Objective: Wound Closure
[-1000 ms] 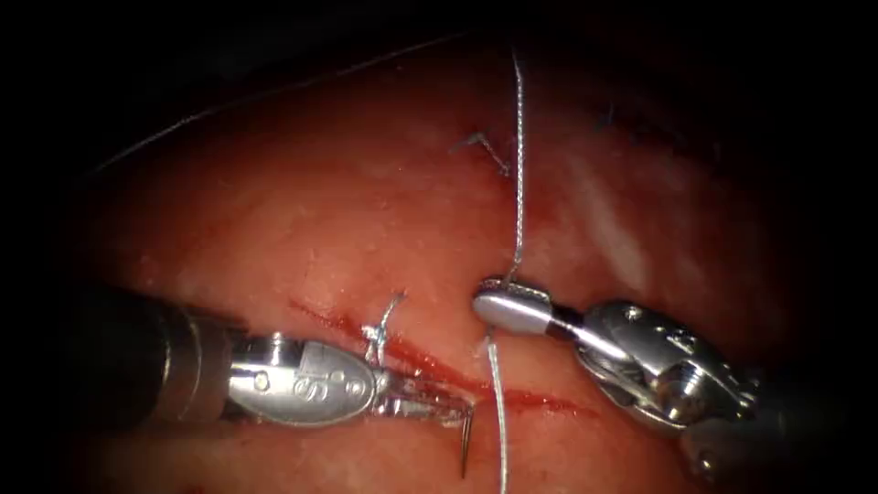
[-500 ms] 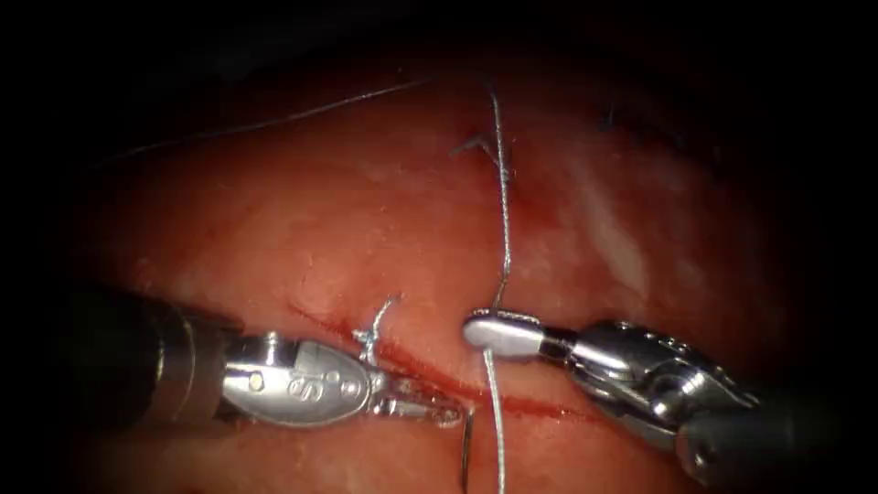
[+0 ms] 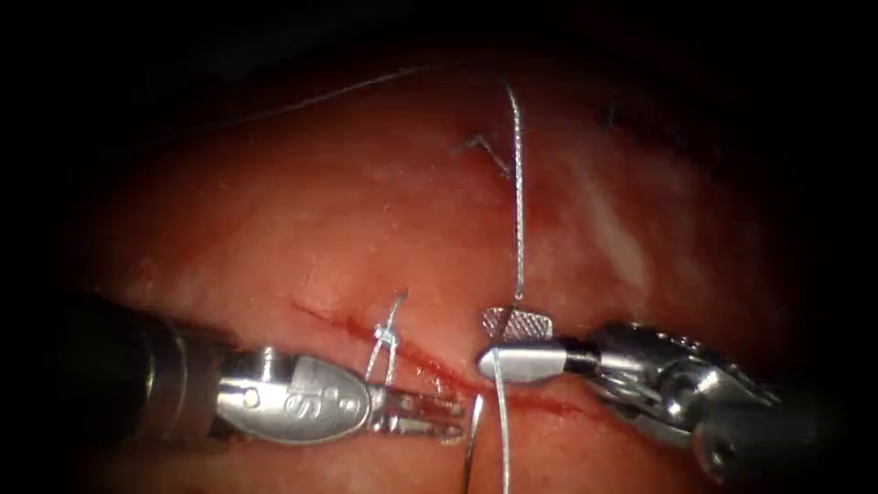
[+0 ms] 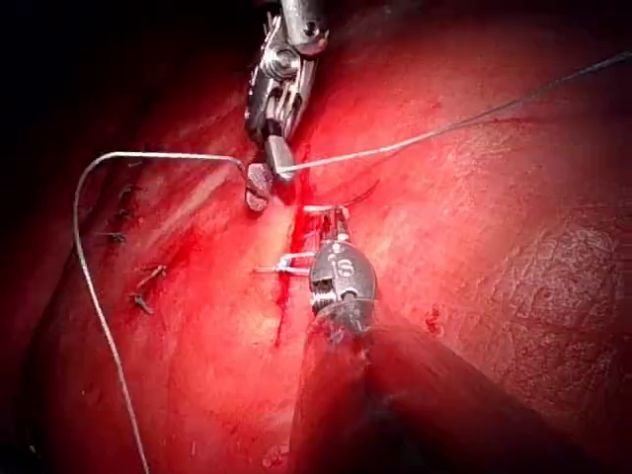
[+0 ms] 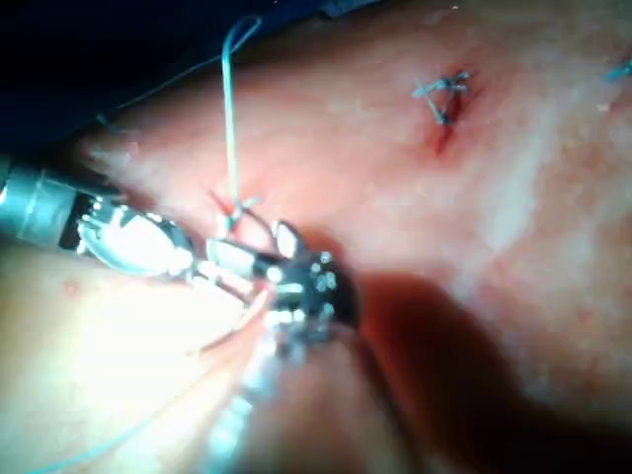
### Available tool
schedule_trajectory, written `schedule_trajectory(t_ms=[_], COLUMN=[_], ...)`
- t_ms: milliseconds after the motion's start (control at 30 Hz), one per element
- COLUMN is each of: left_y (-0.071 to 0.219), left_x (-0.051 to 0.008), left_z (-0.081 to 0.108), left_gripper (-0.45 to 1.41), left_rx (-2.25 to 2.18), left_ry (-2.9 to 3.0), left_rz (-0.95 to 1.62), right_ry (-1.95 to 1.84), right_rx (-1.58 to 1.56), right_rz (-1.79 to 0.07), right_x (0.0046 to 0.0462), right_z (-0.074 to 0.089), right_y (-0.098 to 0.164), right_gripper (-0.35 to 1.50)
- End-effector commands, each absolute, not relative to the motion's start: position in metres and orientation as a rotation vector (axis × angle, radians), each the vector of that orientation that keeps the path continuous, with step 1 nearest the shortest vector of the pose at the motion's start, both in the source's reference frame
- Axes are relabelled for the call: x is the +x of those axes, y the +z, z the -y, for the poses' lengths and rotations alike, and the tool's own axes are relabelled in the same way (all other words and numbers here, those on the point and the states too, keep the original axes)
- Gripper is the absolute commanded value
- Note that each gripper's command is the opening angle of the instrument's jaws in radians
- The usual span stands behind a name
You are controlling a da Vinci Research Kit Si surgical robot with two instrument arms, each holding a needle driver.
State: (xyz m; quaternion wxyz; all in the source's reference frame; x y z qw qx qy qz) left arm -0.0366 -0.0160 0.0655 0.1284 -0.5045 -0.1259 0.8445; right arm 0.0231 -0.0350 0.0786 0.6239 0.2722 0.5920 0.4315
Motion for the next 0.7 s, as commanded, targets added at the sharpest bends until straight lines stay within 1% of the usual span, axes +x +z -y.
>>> schedule_trajectory(t_ms=[33,267,400,500,600,700], left_y=[0.0659,0.0645,0.0641,0.0641,0.0640,0.0637], left_x=[-0.0372,-0.0369,-0.0365,-0.0364,-0.0366,-0.0371], left_z=[0.0162,0.0167,0.0165,0.0164,0.0162,0.0159], left_gripper=[-0.18,-0.15,-0.06,0.05,0.30,0.44], left_rx=[-1.472,-1.512,-1.548,-1.570,-1.607,-1.639], left_ry=[2.460,2.494,2.524,2.546,2.530,2.511], left_rz=[0.364,0.343,0.319,0.308,0.281,0.265], right_ry=[0.961,0.923,0.925,0.919,0.911,0.903], right_rx=[0.538,0.445,0.439,0.445,0.437,0.434], right_rz=[-1.356,-1.334,-1.294,-1.279,-1.281,-1.287], right_x=[0.0221,0.0184,0.0171,0.0166,0.0169,0.0174], right_z=[0.0340,0.0312,0.0306,0.0303,0.0307,0.0314], right_y=[0.0797,0.0793,0.0789,0.0790,0.0792,0.0798], right_gripper=[1.30,1.32,1.32,1.32,1.32,1.32])
